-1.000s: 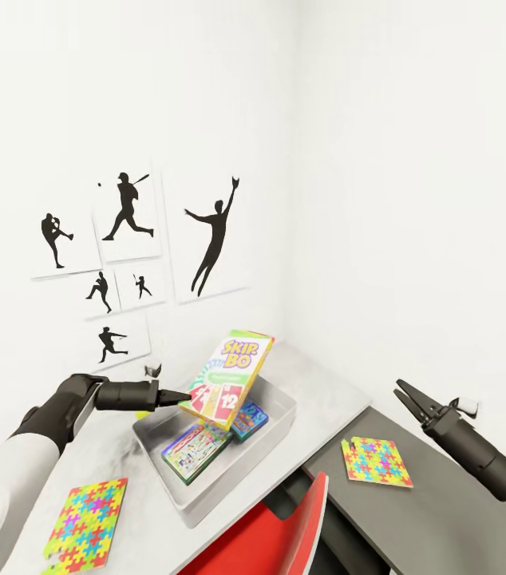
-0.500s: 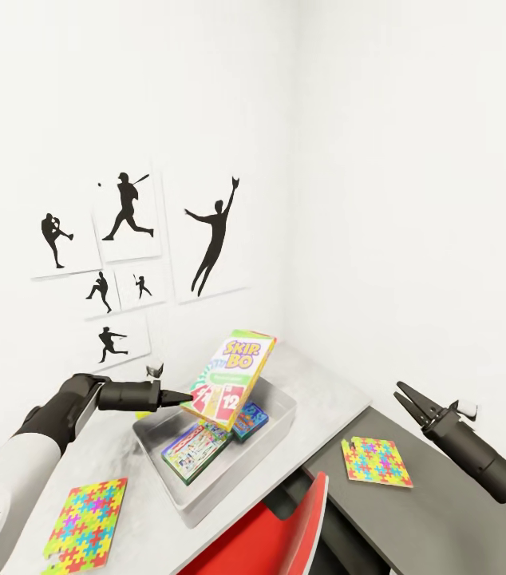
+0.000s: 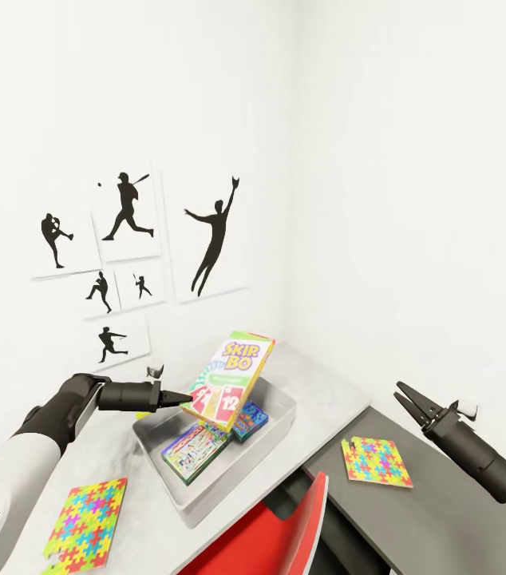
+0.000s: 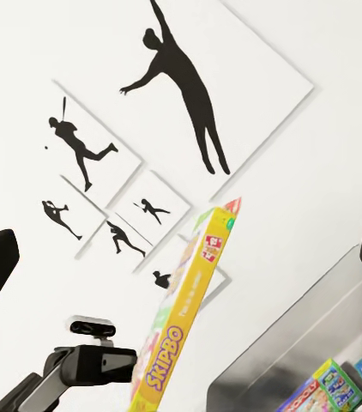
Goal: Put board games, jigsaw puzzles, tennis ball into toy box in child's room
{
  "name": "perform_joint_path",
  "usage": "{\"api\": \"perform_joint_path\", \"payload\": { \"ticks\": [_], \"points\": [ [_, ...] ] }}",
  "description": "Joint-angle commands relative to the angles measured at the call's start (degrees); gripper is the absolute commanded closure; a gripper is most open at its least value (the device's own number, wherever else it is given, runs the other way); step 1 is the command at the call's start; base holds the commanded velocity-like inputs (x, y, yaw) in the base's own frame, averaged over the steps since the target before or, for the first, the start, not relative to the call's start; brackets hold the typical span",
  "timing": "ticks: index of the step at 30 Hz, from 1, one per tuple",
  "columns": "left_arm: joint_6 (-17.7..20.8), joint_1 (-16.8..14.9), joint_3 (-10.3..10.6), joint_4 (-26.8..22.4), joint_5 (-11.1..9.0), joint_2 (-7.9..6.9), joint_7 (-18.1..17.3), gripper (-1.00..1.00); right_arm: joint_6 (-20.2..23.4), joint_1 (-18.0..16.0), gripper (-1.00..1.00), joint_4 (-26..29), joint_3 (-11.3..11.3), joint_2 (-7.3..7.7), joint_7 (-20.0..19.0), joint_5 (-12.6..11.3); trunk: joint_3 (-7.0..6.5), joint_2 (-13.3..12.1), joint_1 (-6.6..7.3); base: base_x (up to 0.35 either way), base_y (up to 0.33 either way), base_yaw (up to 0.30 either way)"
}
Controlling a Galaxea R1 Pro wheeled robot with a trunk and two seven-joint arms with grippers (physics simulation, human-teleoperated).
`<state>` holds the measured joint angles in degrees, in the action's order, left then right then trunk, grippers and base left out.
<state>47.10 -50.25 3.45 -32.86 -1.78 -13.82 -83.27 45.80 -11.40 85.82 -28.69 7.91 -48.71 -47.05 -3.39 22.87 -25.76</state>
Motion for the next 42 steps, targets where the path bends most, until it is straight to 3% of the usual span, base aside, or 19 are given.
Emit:
{"api": "perform_joint_path", "payload": {
  "ticks": [1, 21, 26, 31, 42],
  "points": [
    [0.6, 0.0, 0.2, 0.0, -0.3, -0.06, 0.0, 1.00, 0.3, 0.0, -1.00, 0.0, -0.1, 0.00, -0.1, -0.1, 0.07, 0.0, -0.02, 0.000, 0.000, 0.000],
    [0.6, 0.0, 0.6, -0.1, -0.2, -0.07, 1.0, 1.00, 0.9, 0.0, -1.00, -0.1, -0.2, 0.20, -0.1, -0.2, 1.84, 0.0, -0.02, 0.000, 0.000, 0.000],
    [0.4, 0.0, 0.7, -0.2, -0.2, -0.07, 1.2, 1.00, 1.1, 0.0, -1.00, 0.0, -1.3, 0.19, -0.2, -0.2, 2.31, 0.0, -0.02, 0.000, 0.000, 0.000],
    [-0.4, 0.0, 0.7, -0.2, -0.2, -0.07, 4.3, 1.00, 1.1, 0.0, -1.00, 0.0, -1.6, 0.18, -0.2, -0.2, 2.78, 0.0, -0.02, 0.000, 0.000, 0.000],
    [-0.6, -0.1, 0.8, -0.2, -0.2, -0.19, 5.2, 1.00, 1.1, 0.0, -1.00, 0.0, -1.6, 0.18, -0.2, -0.2, 3.81, 0.0, -0.02, 0.000, 0.000, 0.000]
  ]
}}
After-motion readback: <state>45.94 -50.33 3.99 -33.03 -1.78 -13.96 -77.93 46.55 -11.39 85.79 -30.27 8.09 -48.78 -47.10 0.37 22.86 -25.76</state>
